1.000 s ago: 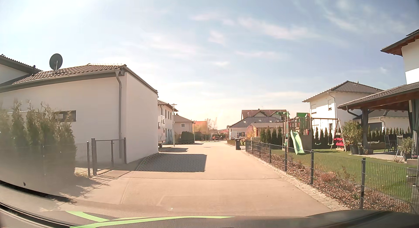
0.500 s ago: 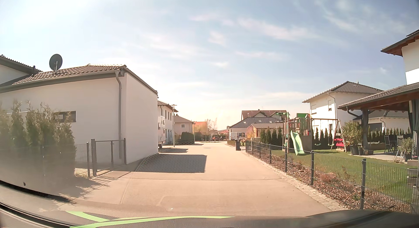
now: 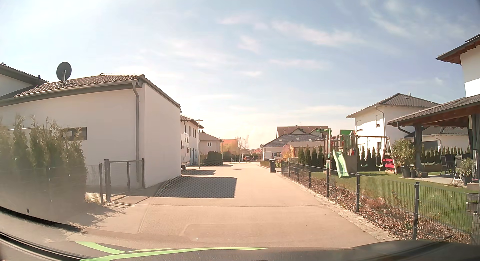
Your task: Follow the waypoints while adhering to traffic rules and regulations
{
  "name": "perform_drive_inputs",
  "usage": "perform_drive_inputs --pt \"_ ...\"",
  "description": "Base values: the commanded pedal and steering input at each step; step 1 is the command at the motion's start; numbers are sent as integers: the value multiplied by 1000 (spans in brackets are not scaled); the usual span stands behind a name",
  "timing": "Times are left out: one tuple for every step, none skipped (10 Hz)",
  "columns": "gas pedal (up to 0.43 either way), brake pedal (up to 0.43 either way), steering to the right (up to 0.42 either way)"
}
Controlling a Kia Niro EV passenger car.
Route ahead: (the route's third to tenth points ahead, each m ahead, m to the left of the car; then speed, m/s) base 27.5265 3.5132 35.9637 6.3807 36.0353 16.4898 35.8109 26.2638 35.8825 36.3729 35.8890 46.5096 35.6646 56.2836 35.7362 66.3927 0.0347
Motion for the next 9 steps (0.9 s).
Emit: perform_drive_inputs --pt "0 274 0" --pt "0 274 0" --pt "0 280 0" --pt "0 280 0" --pt "0 287 0" --pt "0 287 0" --pt "0 287 0" --pt "0 293 0" --pt "0 293 0"
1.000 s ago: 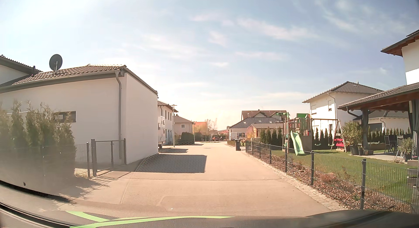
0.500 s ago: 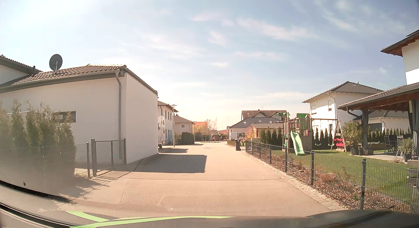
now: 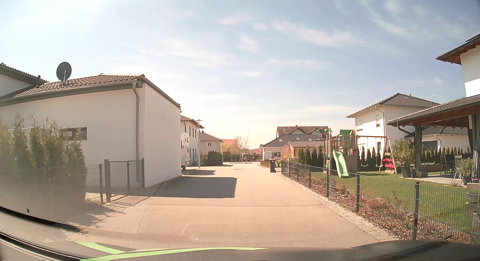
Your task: Follow the waypoints while adhering to traffic rules and regulations
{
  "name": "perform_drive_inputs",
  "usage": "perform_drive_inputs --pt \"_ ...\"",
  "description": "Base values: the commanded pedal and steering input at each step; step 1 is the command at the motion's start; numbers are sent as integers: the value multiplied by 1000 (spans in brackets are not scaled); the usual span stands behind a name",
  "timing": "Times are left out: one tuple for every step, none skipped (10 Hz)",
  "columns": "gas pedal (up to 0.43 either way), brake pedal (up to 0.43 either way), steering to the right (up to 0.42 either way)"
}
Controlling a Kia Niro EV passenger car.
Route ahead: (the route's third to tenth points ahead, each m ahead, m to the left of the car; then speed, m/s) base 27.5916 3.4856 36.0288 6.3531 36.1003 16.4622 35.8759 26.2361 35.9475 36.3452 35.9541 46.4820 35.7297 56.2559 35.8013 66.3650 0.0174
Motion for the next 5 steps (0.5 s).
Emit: perform_drive_inputs --pt "0 293 0" --pt "0 293 0" --pt "0 293 0" --pt "0 293 0" --pt "0 299 0"
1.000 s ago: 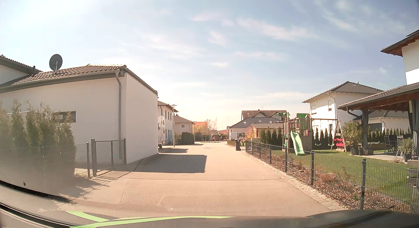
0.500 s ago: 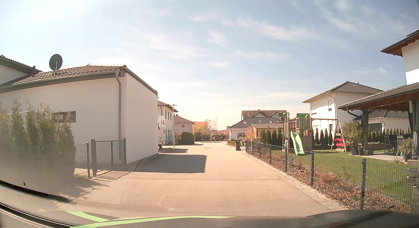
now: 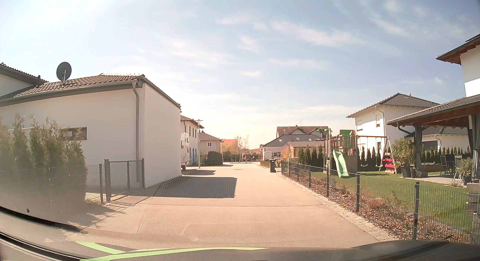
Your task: Follow the waypoints while adhering to traffic rules and regulations
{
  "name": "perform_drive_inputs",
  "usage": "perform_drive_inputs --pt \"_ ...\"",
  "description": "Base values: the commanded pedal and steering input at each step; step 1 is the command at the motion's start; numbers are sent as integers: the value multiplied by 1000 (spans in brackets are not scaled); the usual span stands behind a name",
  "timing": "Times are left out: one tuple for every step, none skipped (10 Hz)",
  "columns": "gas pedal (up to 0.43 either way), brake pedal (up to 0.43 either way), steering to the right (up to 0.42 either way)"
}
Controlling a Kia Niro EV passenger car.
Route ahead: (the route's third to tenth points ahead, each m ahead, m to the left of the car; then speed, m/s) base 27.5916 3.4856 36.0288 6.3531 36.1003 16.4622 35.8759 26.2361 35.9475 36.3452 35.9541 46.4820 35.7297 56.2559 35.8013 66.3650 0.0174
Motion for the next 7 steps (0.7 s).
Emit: perform_drive_inputs --pt "0 299 0" --pt "0 293 0" --pt "0 299 0" --pt "0 299 0" --pt "0 299 0" --pt "0 299 0" --pt "0 299 0"
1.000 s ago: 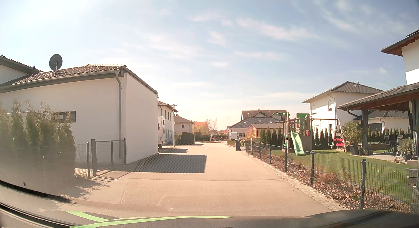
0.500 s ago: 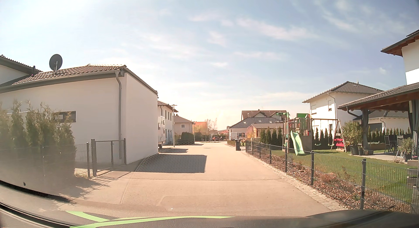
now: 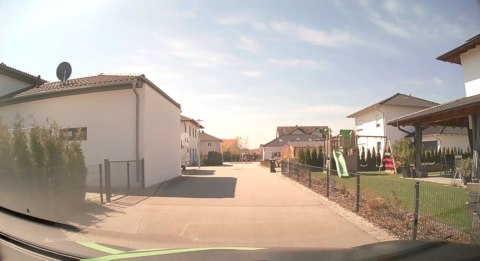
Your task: Follow the waypoints while adhering to traffic rules and regulations
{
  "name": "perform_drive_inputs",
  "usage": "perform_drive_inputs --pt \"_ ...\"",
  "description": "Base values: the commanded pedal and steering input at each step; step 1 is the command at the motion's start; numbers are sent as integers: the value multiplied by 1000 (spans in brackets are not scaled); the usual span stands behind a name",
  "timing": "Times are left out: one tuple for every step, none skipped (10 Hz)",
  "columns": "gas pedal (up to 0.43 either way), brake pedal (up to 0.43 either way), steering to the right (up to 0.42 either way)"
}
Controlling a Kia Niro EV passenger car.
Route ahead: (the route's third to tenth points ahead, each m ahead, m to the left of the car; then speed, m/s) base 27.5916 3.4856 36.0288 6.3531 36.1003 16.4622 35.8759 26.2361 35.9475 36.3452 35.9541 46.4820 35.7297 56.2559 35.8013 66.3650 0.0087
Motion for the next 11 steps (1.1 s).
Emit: perform_drive_inputs --pt "0 299 0" --pt "0 299 0" --pt "0 299 0" --pt "0 299 0" --pt "0 299 0" --pt "0 305 0" --pt "0 305 0" --pt "0 305 0" --pt "0 305 0" --pt "0 305 0" --pt "0 299 0"
